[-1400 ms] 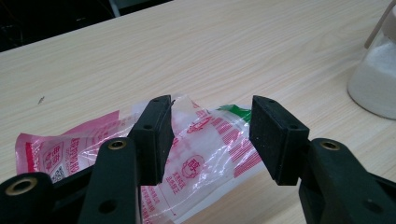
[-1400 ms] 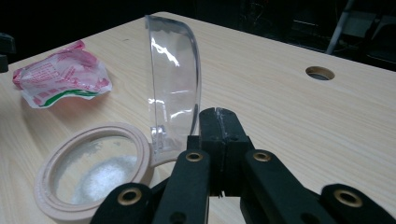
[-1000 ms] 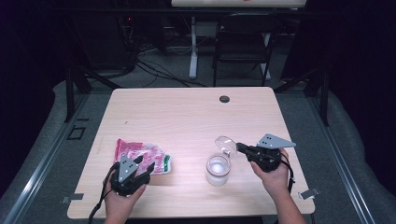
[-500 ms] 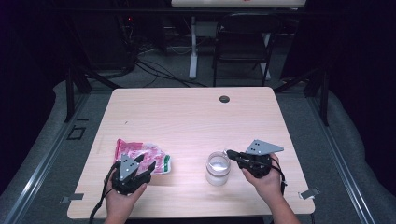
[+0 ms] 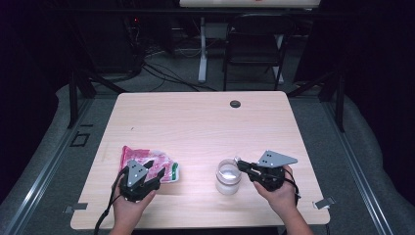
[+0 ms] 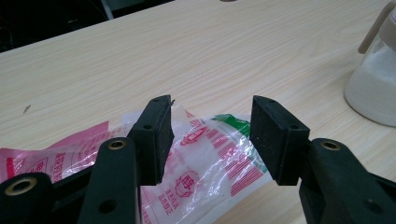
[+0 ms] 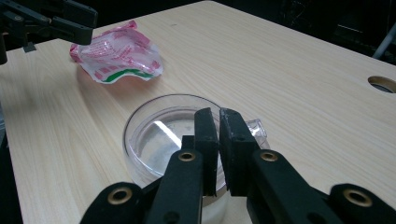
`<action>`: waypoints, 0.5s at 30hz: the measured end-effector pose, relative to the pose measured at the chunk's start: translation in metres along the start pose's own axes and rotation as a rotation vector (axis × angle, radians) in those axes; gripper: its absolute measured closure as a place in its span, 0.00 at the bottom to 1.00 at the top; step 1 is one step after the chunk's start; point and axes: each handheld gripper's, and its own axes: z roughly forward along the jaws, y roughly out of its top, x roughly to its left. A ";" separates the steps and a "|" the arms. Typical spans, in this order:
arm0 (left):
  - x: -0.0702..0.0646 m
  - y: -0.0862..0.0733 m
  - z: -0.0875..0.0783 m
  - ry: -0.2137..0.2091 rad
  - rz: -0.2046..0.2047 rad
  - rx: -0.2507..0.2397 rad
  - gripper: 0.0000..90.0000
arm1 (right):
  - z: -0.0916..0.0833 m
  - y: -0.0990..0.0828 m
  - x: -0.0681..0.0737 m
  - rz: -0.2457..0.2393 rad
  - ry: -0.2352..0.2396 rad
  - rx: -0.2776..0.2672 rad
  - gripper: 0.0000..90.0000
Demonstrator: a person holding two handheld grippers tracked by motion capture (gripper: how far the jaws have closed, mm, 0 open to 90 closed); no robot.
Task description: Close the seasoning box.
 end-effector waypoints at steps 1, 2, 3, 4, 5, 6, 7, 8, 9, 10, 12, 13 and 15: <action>0.000 0.000 0.001 0.000 -0.002 -0.001 0.54 | -0.001 0.000 0.000 0.001 0.000 -0.003 0.95; 0.000 0.000 0.001 -0.002 -0.004 -0.003 0.54 | -0.001 -0.001 0.000 0.001 -0.002 -0.002 0.95; 0.000 0.001 0.002 -0.003 -0.002 -0.003 0.54 | -0.002 -0.001 0.000 0.000 -0.005 0.000 0.95; 0.000 0.001 0.002 -0.004 -0.001 -0.004 0.54 | -0.003 -0.001 0.000 0.005 -0.008 -0.003 0.95; 0.000 0.001 0.002 -0.005 0.000 -0.001 0.54 | -0.003 -0.002 0.000 0.005 -0.008 -0.004 0.95; 0.000 0.001 0.003 -0.005 -0.002 -0.004 0.54 | -0.004 -0.002 0.000 0.005 -0.009 -0.004 0.95; 0.000 0.002 0.003 -0.006 -0.001 -0.005 0.54 | -0.005 -0.002 0.000 0.006 -0.008 -0.004 0.95; 0.000 0.002 0.004 -0.007 0.001 -0.004 0.54 | -0.005 -0.003 0.000 0.008 -0.009 -0.006 0.95; 0.000 0.002 0.004 -0.008 0.001 -0.004 0.54 | -0.005 -0.003 0.000 0.005 -0.009 -0.004 0.95; 0.000 0.003 0.004 -0.008 0.002 -0.003 0.54 | -0.006 -0.003 0.000 0.001 -0.013 -0.001 0.94; 0.000 0.003 0.005 -0.012 0.001 -0.005 0.54 | -0.007 -0.004 -0.001 0.006 -0.014 -0.003 0.92; 0.000 0.003 0.006 -0.013 0.001 -0.005 0.54 | -0.008 -0.004 -0.001 0.006 -0.010 -0.005 0.91; 0.000 0.003 0.007 -0.013 0.002 -0.004 0.54 | -0.009 -0.005 -0.001 0.008 -0.013 -0.007 0.86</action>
